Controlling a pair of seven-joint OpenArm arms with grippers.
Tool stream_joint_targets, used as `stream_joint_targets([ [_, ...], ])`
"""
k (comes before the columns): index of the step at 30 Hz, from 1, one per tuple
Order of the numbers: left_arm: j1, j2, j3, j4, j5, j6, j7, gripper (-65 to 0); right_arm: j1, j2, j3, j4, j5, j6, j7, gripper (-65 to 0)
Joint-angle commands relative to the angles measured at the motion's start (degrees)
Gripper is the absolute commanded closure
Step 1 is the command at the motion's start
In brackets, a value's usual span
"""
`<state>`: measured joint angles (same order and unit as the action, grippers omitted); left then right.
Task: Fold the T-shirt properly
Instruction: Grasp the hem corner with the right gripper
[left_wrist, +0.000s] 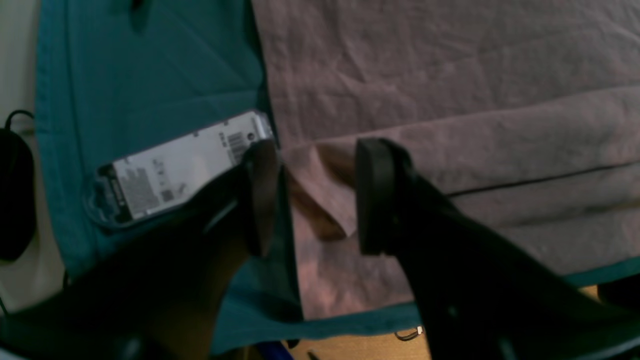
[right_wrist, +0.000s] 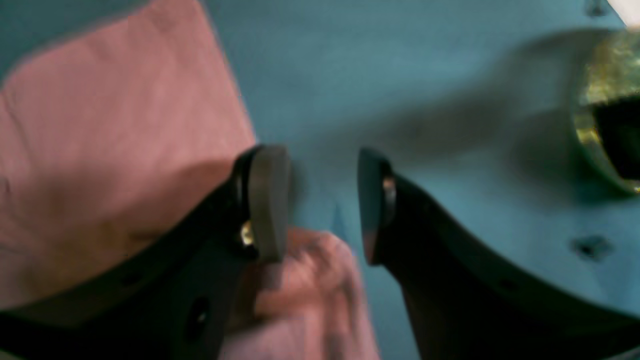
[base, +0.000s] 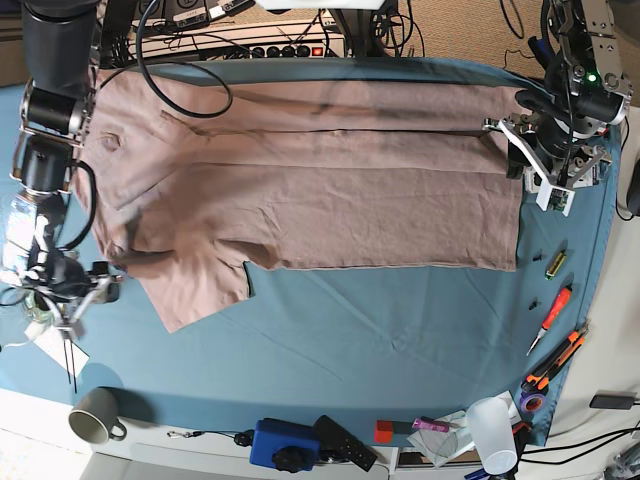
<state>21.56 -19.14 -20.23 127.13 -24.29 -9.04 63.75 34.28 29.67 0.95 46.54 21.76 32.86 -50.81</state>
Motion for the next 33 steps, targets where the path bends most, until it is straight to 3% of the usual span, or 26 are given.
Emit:
stream_joint_targets([
  [1,-0.2,-0.5,-0.2,0.9,-0.2,0.0,-1.2,-26.2,1.8,0.1,-0.5,-0.1,-1.0,-0.9,2.3,-23.2],
  [4,-0.1,-0.5,-0.2,0.9,-0.2,0.0,-1.2,-26.2,1.7,-1.8,-1.1,-2.1,-4.6,-1.9,3.5,-23.2],
  [9,-0.2,-0.5,-0.2,0.9,-0.2,0.0,-1.2,-26.2,1.6,-3.7,-1.1,-2.4,-4.9,-1.8,3.1,-22.7],
  [11,-0.1,-0.5,-0.2,0.9,-0.2,0.0,-1.2,-26.2,1.6,-3.8,-1.1,-2.4,-4.9,-1.9,2.7,-18.3],
  [15,-0.1,-0.5,-0.2,0.9,-0.2,0.0,-1.2,-26.2,1.6,-3.8,-1.1,-2.4,-4.9,-1.9,-3.3,0.0],
  [18,-0.2,-0.5,-0.2,0.9,-0.2,0.0,-1.2,-26.2,1.6,-3.6,-1.1,-2.3,-4.6,-1.9,-6.1,0.0],
  [24,-0.2,-0.5,-0.2,0.9,-0.2,0.0,-1.3,-26.2,0.9,-1.5,0.4,1.9,2.8,-1.8,-9.7,0.0],
  [29,-0.2,-0.5,-0.2,0.9,-0.2,0.0,-1.3,-26.2,-3.3,0.7,1.9,12.9,13.4,0.0,-17.8,0.0],
  [33,-0.1,-0.5,-0.2,0.9,-0.1,0.0,-1.3,-26.2,-9.6,2.5,1.9,23.9,15.5,0.0,-21.2,0.0],
])
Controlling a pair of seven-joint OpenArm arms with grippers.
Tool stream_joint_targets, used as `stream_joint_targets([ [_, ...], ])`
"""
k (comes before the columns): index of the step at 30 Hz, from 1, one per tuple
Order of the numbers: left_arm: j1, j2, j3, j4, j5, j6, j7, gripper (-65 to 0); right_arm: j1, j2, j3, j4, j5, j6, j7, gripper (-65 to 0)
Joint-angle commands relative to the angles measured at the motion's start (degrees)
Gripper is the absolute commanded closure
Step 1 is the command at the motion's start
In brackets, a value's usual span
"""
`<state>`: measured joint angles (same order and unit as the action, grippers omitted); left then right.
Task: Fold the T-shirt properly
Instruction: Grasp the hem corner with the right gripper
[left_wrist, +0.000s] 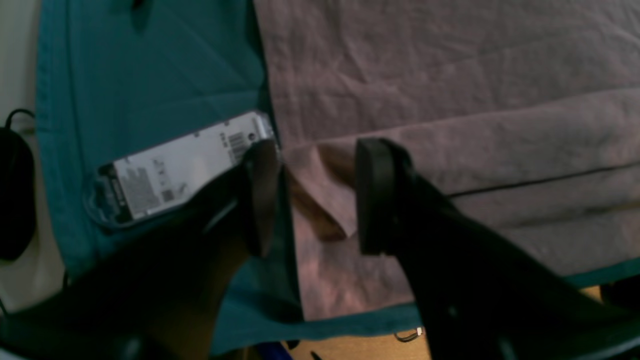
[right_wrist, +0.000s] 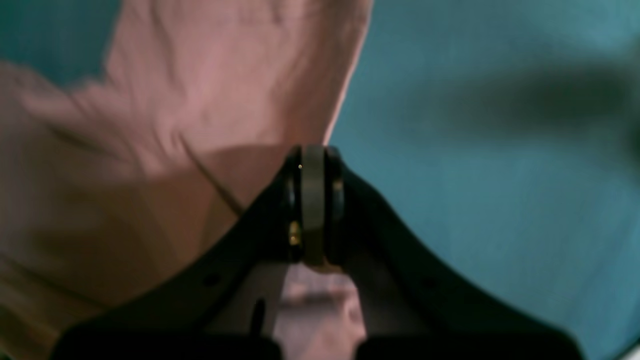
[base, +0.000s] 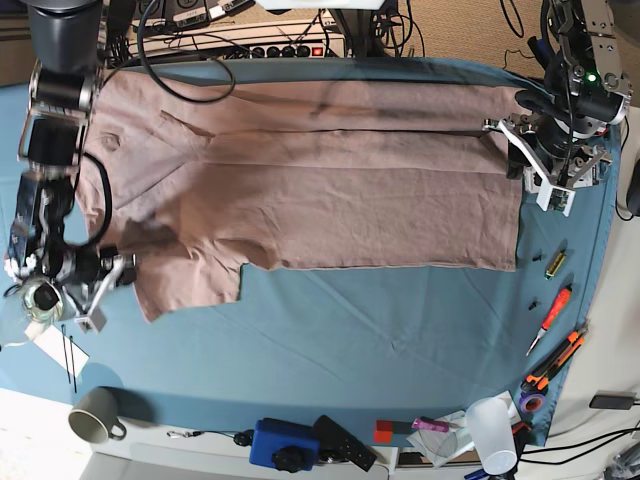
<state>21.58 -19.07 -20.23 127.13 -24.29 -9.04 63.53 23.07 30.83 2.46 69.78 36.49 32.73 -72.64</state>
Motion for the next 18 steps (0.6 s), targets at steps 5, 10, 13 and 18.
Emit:
stream_joint_targets([
  [5,-0.2,-0.6,-0.2,0.9,0.1,0.0,-1.5,-26.2,-6.5,2.5,1.0,8.5,0.8,0.0,-1.0,0.0],
  [10,-0.2,-0.6,-0.2,0.9,0.1,0.0,-1.5,-26.2,-13.2,2.5,1.0,12.5,0.8,0.0,-0.8,0.0],
  [13,-0.2,-0.6,-0.2,0.9,0.0,0.0,-1.7,-26.2,-15.0,2.3,1.0,13.5,0.5,0.3,-0.8,0.0],
  [18,-0.2,-0.6,-0.2,0.9,0.0,0.0,-1.9,-26.2,-14.1,2.4,1.0,13.5,0.5,2.4,-1.5,-3.0],
])
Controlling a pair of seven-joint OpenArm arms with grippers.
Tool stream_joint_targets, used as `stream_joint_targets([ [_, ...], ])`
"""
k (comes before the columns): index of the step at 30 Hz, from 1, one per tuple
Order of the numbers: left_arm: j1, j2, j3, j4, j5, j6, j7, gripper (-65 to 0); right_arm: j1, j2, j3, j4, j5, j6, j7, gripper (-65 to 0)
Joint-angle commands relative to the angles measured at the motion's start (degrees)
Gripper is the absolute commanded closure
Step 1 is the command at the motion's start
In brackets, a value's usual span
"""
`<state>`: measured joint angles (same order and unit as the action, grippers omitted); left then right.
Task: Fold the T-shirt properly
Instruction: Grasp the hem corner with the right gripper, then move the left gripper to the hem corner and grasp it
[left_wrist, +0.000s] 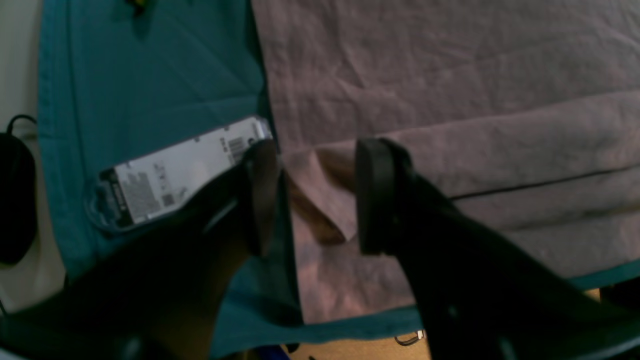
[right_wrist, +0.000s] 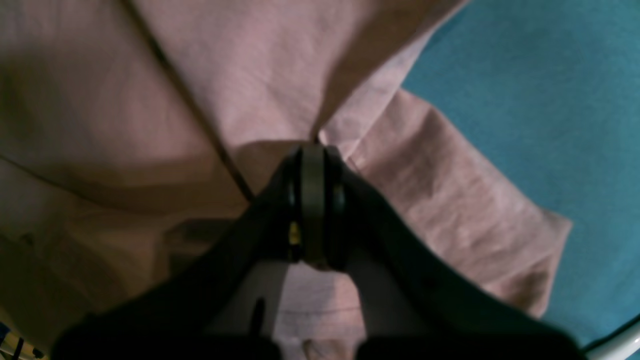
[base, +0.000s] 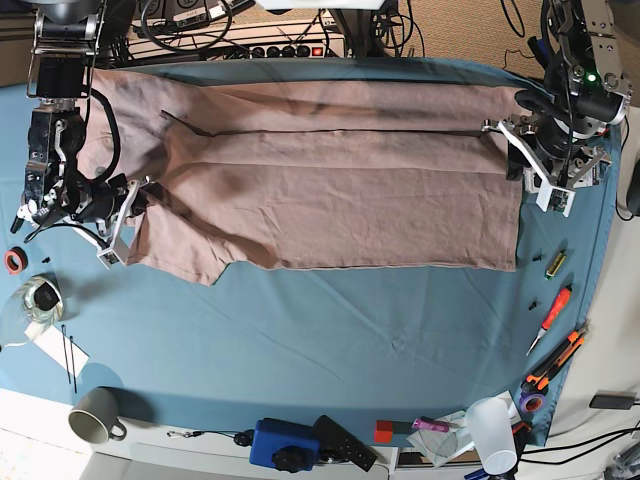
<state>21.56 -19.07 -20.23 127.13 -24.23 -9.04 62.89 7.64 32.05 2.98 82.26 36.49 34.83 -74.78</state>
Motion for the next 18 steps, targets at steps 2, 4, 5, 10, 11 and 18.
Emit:
stream_joint_targets([
  [2,-0.1,-0.6,-0.2,0.9,0.0,0.0,-1.2,-26.2,1.9,1.1,0.5,1.0,0.6,0.3,0.5,-13.0],
  [4,-0.1,-0.6,-0.2,0.9,0.0,0.0,-1.2,-26.2,2.8,1.1,0.5,1.0,0.6,0.3,0.5,-17.1],
  [5,-0.1,-0.6,-0.2,0.9,0.0,0.0,-1.2,-26.2,3.4,1.2,0.5,1.0,0.6,0.3,0.6,-17.1],
  [10,-0.2,-0.6,-0.2,0.9,0.0,0.0,-1.3,-26.2,8.0,0.8,3.0,1.0,-5.6,-2.8,8.0,-17.0],
  [11,-0.2,-0.6,-0.2,0.9,0.0,0.0,-1.3,-26.2,8.5,0.8,4.0,1.0,-7.8,-4.8,10.9,-17.0],
  [18,-0.1,-0.6,-0.2,0.9,0.0,0.0,-1.3,-26.2,10.8,0.7,7.1,-4.8,-12.1,-8.7,12.5,-18.8],
])
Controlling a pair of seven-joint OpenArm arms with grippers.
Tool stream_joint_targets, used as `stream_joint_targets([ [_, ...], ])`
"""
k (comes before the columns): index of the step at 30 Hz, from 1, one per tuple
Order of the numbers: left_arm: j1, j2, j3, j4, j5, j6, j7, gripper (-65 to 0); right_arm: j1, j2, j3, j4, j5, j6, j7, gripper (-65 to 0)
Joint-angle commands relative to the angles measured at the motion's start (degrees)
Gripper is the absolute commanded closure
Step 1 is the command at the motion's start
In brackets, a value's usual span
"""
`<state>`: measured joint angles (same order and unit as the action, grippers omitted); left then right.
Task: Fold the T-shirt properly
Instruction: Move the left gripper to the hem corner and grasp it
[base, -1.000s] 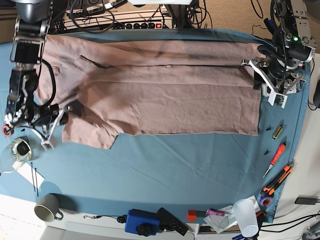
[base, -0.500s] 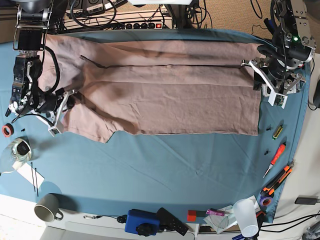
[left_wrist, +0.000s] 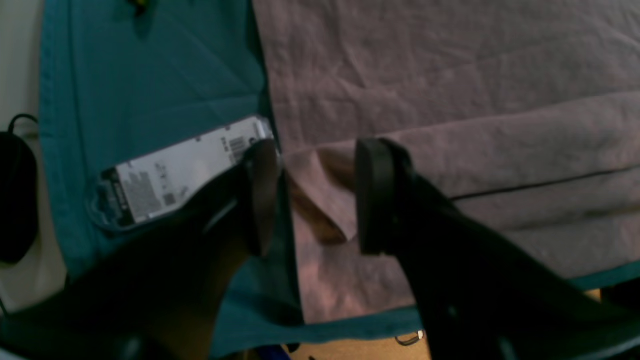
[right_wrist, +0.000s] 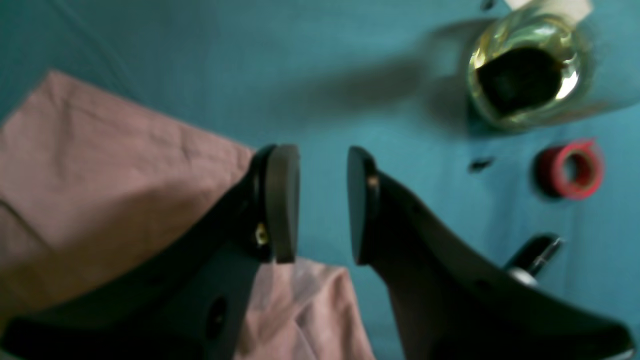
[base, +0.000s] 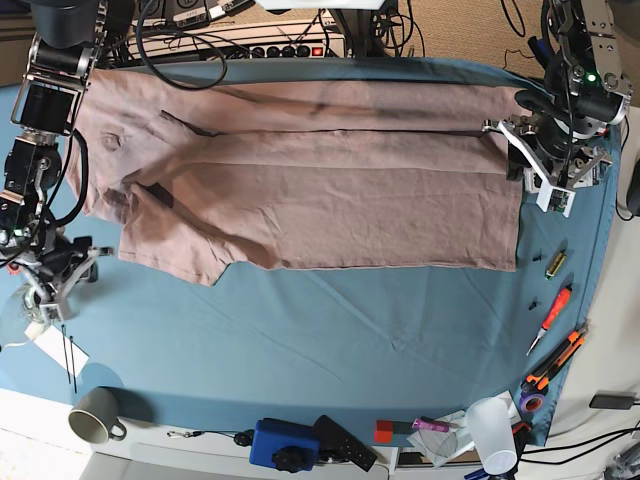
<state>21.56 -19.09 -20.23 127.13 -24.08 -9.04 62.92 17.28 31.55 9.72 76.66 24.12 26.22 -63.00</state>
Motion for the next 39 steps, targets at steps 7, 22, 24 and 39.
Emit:
stream_joint_targets([
  [7,-0.2,-0.6,-0.2,0.9,-0.2,0.0,-1.4,-26.2,2.7,-0.9,0.4,-14.3,0.3,0.9,6.6,-19.2],
  [22,-0.7,-0.6,-0.2,0.9,0.5,0.0,-4.1,-26.1,6.4,-8.4,0.4,-22.9,0.5,4.3,-2.2,0.0],
  [24,-1.0,-0.6,-0.2,0.9,0.5,0.0,-6.3,-23.8,6.3,-8.0,0.4,-22.7,0.5,4.4,-2.9,0.0],
  [39,-20.4,-0.7,-0.2,-22.0,-0.2,-1.6,-11.2,-30.4,6.4,-6.8,0.5,-19.6,0.9,4.4,-2.6,0.0],
])
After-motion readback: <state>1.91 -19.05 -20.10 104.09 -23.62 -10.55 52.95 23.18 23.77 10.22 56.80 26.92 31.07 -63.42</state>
